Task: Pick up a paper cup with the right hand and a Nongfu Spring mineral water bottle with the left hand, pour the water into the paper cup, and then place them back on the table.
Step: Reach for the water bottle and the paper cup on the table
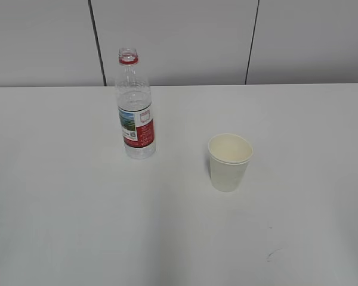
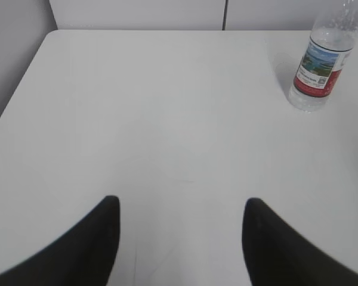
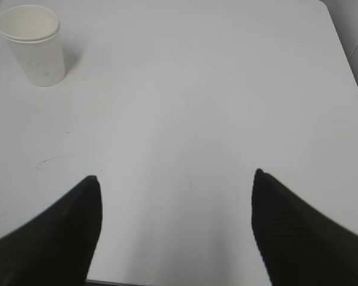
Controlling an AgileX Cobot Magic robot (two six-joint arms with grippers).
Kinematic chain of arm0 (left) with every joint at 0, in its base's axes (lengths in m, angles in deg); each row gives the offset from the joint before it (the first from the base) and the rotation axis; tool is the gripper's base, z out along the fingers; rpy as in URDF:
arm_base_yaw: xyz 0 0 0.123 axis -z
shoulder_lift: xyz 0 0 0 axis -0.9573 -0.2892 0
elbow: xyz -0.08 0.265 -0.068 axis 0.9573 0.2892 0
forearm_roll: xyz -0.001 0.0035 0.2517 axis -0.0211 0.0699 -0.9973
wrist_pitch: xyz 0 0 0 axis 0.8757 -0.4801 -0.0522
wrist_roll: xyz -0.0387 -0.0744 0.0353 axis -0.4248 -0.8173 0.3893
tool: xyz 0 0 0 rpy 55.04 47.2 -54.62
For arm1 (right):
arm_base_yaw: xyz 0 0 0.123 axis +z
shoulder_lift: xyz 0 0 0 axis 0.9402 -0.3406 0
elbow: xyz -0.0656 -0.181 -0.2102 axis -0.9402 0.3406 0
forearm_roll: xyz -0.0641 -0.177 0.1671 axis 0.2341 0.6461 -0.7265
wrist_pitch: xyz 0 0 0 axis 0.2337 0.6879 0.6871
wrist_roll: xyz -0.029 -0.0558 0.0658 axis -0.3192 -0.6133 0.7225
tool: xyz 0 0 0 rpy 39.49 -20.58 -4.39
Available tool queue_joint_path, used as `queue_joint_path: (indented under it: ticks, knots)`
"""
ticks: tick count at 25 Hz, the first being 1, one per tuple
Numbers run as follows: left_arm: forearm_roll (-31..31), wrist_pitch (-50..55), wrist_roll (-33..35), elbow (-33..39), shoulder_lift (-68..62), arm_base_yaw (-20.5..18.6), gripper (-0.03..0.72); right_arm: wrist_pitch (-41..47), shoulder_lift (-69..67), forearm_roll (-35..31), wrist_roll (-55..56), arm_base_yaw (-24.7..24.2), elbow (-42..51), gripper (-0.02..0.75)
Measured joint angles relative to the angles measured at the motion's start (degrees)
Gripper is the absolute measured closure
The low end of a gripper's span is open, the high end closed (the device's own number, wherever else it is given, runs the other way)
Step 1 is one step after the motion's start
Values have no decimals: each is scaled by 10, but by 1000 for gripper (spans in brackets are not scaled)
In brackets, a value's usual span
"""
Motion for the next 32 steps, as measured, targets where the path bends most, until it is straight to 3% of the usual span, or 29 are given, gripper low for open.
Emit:
queue_joint_path:
  ticks: [32]
  knots:
    - [0,0,0,0,0,0,287,0,0,4,3,0,0,161]
